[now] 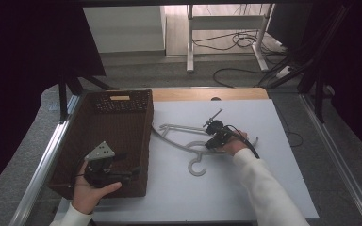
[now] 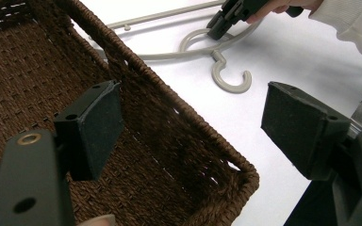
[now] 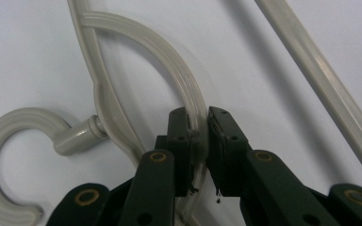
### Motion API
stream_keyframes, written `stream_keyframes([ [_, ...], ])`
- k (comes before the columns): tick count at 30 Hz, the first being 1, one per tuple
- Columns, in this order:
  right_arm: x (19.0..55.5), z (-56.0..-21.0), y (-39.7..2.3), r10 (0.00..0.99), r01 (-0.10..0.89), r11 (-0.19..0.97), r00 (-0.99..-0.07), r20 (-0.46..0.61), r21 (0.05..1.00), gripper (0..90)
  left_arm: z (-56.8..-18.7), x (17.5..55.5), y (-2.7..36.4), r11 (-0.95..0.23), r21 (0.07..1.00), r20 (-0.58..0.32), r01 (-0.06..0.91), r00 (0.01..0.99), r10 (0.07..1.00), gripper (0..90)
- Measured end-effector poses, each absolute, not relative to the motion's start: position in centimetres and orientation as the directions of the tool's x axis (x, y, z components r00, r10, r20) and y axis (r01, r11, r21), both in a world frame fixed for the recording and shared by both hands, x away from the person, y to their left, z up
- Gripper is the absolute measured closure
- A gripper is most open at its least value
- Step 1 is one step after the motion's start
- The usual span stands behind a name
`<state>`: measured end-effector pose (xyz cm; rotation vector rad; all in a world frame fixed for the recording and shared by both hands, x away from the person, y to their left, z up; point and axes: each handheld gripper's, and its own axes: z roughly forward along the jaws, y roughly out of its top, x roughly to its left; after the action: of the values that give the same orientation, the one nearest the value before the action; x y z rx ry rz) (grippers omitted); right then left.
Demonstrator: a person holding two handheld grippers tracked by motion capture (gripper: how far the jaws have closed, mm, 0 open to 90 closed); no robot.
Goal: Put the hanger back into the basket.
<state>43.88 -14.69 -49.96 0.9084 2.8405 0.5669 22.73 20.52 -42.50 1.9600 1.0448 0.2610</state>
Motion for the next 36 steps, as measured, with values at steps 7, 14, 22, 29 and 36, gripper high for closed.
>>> stream_keyframes([
  [7, 43.9, -49.8, -14.5, 0.543, 0.498, 0.783, -0.840, -0.019, 0.373, 80.9, -42.5, 22.7, 20.6, -0.265, 0.778, -0.201, 0.570, 0.626, 0.754, 20.7],
  [14, 43.9, -49.0, -14.9, 0.528, 0.475, 0.787, -0.849, -0.032, 0.394, 81.1, -42.6, 22.8, 20.7, -0.262, 0.777, -0.203, 0.572, 0.622, 0.756, 20.7],
  [22, 43.7, -46.9, -16.4, 0.529, 0.469, 0.779, -0.848, -0.035, 0.417, 81.4, -42.4, 22.7, 20.7, -0.257, 0.782, -0.204, 0.568, 0.622, 0.756, 20.7],
  [29, 43.2, -45.2, -17.9, 0.529, 0.469, 0.764, -0.848, -0.016, 0.443, 81.4, -42.2, 22.7, 20.7, -0.257, 0.785, -0.200, 0.564, 0.623, 0.756, 20.8],
  [36, 42.5, -43.4, -18.8, 0.515, 0.456, 0.761, -0.857, -0.002, 0.462, 81.4, -42.1, 22.7, 20.7, -0.257, 0.788, -0.199, 0.560, 0.625, 0.755, 20.8],
])
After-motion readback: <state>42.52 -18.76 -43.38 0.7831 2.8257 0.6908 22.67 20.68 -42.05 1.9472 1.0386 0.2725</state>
